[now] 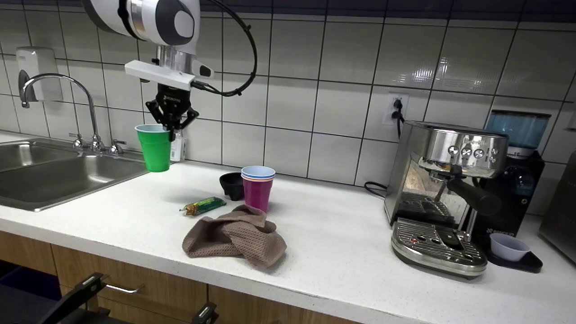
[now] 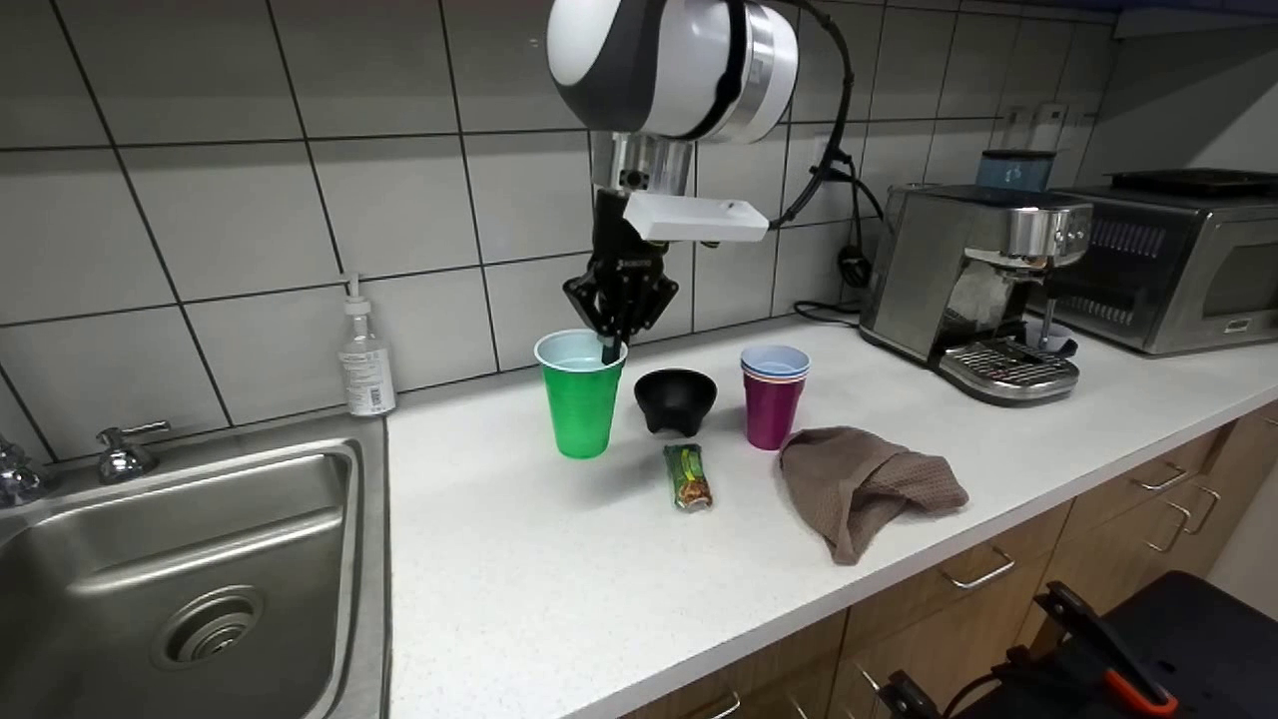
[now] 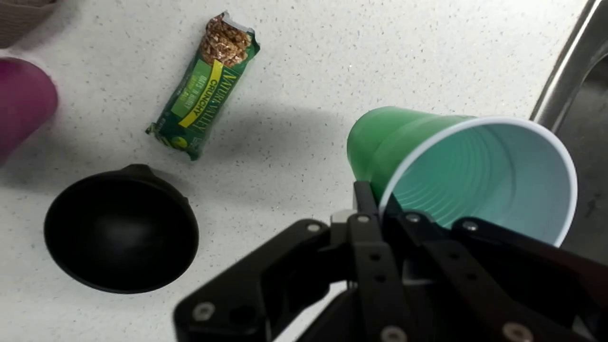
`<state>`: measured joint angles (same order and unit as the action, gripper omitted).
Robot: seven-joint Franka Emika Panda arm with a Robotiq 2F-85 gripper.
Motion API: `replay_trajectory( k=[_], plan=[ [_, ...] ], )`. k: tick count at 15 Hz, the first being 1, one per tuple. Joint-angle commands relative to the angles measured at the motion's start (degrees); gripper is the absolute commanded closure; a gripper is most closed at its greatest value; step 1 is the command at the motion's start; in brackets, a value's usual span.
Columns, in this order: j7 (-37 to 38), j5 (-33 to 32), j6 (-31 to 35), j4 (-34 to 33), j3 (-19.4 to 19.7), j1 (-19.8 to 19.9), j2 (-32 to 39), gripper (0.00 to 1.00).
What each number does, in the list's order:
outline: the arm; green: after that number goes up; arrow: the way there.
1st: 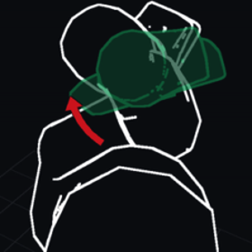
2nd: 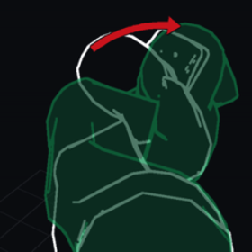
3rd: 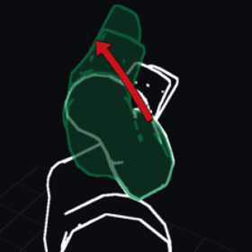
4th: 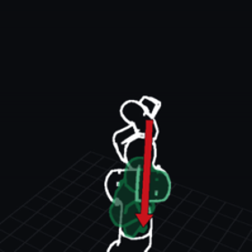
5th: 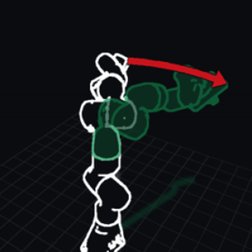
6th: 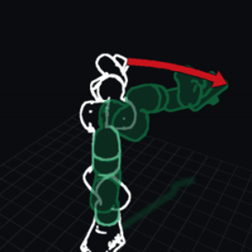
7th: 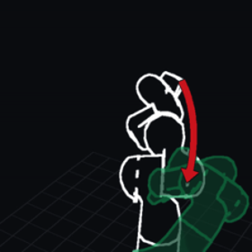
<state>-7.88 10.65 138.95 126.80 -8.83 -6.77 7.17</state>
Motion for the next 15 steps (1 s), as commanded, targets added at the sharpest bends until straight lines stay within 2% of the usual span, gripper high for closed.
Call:
replay_trajectory(
  k=[1,8,15],
  plan=[
    [0.2,2.9,-0.2,2.9,0.9,1.1,-3.9,0.99],
    [-0.2,7.5,1.5,4.8,3.9,2.9,-5.7,0.99],
    [1.4,7.6,4.5,6.8,5.9,3.8,-8.3,0.99]
  ],
)
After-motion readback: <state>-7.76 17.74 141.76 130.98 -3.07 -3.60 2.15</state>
